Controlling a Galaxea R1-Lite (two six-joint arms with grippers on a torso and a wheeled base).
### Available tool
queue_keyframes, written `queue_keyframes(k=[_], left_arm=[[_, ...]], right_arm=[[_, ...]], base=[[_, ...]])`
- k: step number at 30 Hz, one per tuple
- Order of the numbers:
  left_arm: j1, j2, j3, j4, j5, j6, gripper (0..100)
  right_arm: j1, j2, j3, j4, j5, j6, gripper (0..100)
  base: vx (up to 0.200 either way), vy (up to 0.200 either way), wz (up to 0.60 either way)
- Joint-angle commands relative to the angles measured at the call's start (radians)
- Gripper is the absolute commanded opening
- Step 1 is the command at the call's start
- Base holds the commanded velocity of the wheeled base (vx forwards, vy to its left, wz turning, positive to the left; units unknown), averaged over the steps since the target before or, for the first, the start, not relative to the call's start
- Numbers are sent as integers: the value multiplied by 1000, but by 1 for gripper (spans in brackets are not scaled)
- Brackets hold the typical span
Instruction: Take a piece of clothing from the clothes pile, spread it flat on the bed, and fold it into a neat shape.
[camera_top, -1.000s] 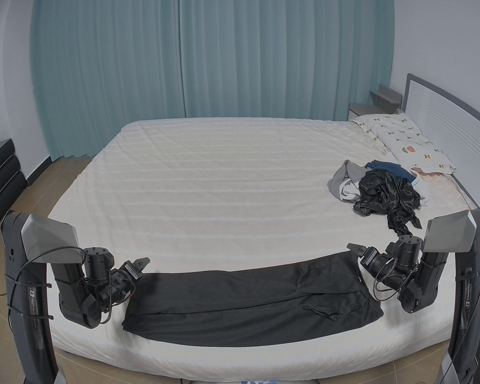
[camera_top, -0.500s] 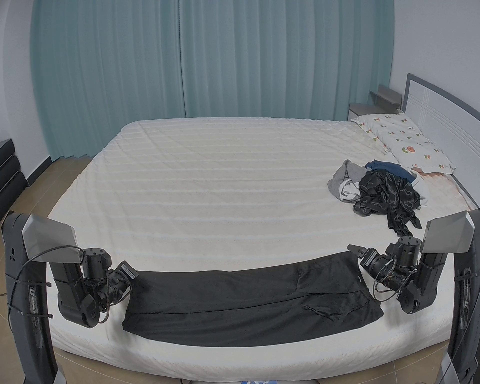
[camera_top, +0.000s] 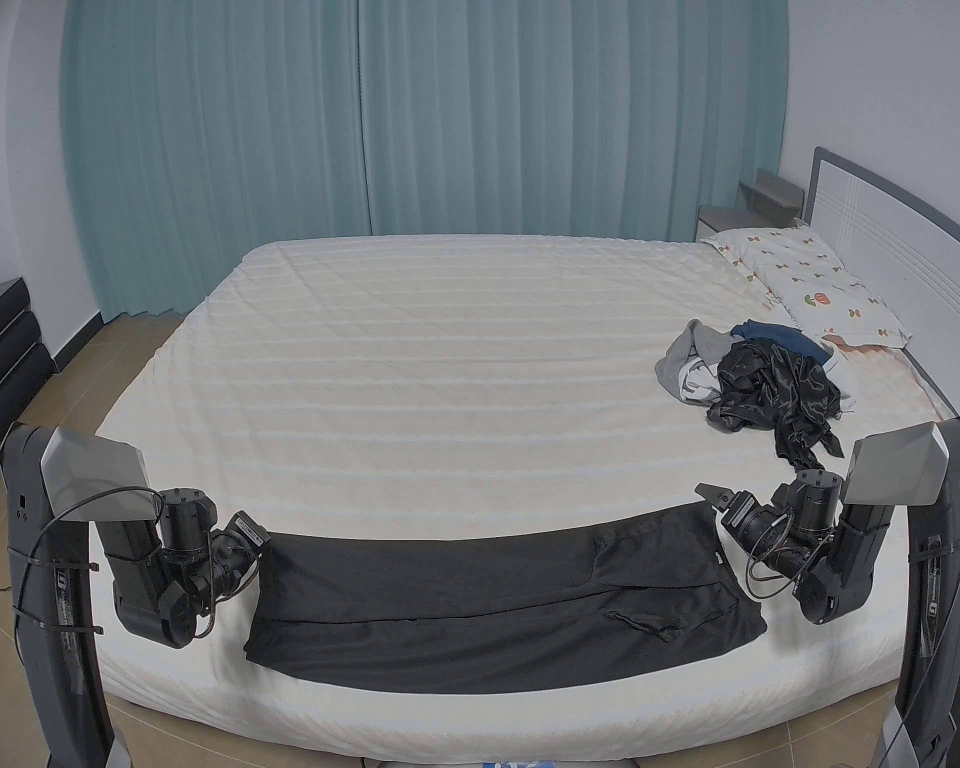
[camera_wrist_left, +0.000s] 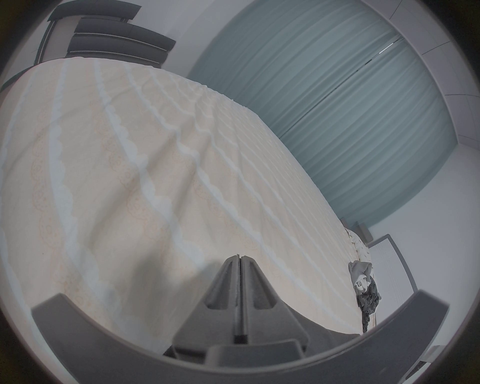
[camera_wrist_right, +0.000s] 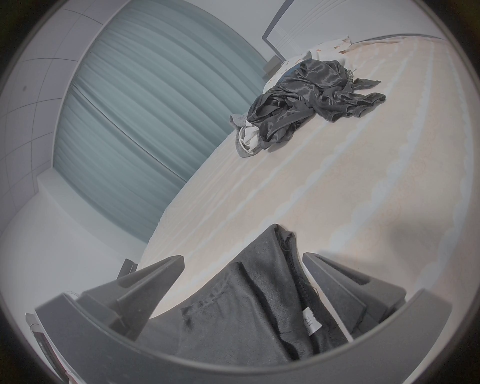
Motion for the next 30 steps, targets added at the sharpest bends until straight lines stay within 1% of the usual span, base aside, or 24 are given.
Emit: queue_keyframes(k=[1, 15, 16, 21, 22, 30], left_arm=[[2, 3, -9, -1, 0, -3, 0], [11, 8, -19, 1, 2, -4, 0], [9, 8, -19, 2, 2, -4, 100], [9, 9, -19, -1, 2, -4, 100], [9, 9, -19, -1, 2, -4, 100], [8, 22, -19, -2, 11, -4, 100]], right_arm=[[0, 6, -15, 2, 3, 9, 100], [5, 43, -38, 18, 8, 7, 100], [5, 45, -41, 19, 8, 9, 100], [6, 51, -50, 19, 8, 9, 100], [6, 54, -52, 18, 8, 9, 0], [0, 59, -64, 18, 6, 9, 0]], base=[[0, 0, 0], [0, 0, 0], [0, 0, 0], [0, 0, 0], [0, 0, 0], [0, 0, 0]])
